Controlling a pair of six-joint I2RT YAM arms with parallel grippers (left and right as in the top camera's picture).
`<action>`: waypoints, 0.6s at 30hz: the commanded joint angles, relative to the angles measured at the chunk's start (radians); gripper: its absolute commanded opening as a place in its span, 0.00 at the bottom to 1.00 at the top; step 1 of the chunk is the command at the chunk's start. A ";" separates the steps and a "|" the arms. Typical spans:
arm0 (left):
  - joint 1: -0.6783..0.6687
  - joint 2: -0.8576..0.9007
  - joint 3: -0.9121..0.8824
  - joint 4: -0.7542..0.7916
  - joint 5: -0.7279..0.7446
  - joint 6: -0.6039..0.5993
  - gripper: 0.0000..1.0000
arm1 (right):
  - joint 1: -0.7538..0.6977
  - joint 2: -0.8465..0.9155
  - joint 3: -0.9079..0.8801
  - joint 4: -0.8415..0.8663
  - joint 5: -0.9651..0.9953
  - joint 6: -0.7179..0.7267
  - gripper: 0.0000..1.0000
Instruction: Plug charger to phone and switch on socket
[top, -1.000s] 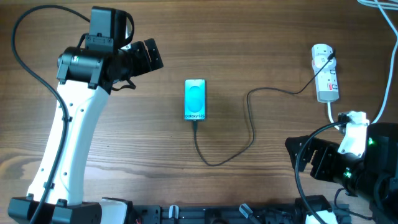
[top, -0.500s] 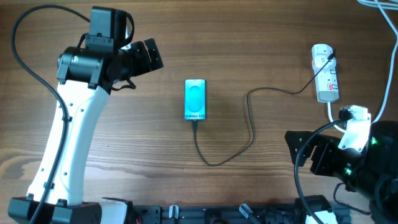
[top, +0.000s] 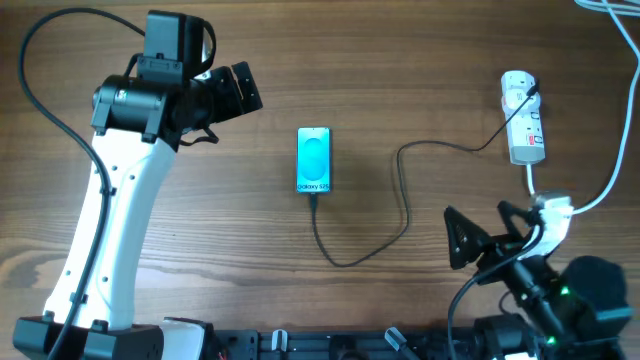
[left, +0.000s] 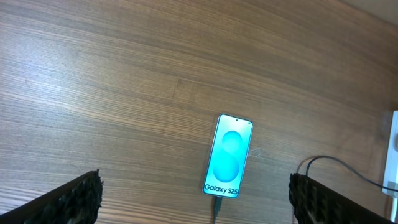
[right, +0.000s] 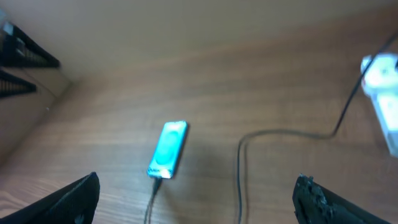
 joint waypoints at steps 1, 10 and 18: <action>-0.004 0.003 -0.002 0.003 -0.010 -0.008 1.00 | 0.005 -0.078 -0.081 0.026 0.032 0.178 1.00; -0.004 0.003 -0.002 0.003 -0.010 -0.009 1.00 | -0.045 -0.156 -0.367 0.510 0.176 0.015 1.00; -0.004 0.003 -0.002 0.003 -0.010 -0.008 1.00 | -0.064 -0.293 -0.605 0.798 0.180 -0.135 1.00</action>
